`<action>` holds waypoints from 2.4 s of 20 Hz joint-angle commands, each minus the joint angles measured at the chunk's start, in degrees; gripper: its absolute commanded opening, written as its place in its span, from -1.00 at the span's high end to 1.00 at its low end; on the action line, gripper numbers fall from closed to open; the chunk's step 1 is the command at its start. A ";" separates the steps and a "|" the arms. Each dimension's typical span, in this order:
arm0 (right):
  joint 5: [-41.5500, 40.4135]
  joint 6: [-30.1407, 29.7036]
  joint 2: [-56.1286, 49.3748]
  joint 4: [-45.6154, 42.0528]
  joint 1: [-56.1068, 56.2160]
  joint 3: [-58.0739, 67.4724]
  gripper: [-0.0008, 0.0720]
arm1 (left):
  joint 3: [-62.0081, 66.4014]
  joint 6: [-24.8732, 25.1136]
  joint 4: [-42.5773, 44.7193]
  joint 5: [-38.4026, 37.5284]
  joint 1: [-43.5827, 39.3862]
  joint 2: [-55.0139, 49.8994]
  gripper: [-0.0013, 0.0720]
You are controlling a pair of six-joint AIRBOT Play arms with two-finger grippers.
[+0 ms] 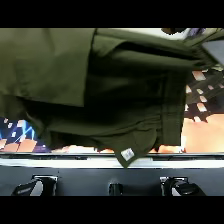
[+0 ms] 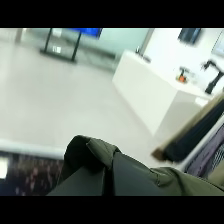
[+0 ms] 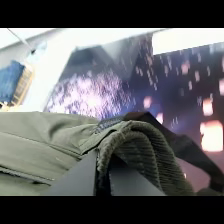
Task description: Fold the clothes and pants, and hang the long-sleeved shirts on hangers.
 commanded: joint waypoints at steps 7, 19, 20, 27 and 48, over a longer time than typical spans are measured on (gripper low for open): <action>-3.76 6.03 -32.35 1.29 0.00 -13.86 0.86 | -0.17 0.48 3.19 -7.10 -13.46 -44.54 0.93; -40.02 5.49 -54.16 15.37 -1.05 -13.81 0.47 | 0.81 0.48 -4.81 6.54 -18.34 -64.32 0.53; -39.71 5.49 -53.07 15.37 -2.60 -13.79 0.24 | 1.01 0.48 -4.79 5.38 -17.11 -63.10 0.14; -5.18 -14.34 -43.54 8.55 -24.48 -14.10 -0.55 | -2.14 4.15 0.26 -16.70 -4.17 -47.56 -0.59; -23.82 -16.02 -35.17 7.65 -10.01 -48.70 0.59 | -60.92 -0.15 -6.67 -5.81 -15.63 -20.96 -0.92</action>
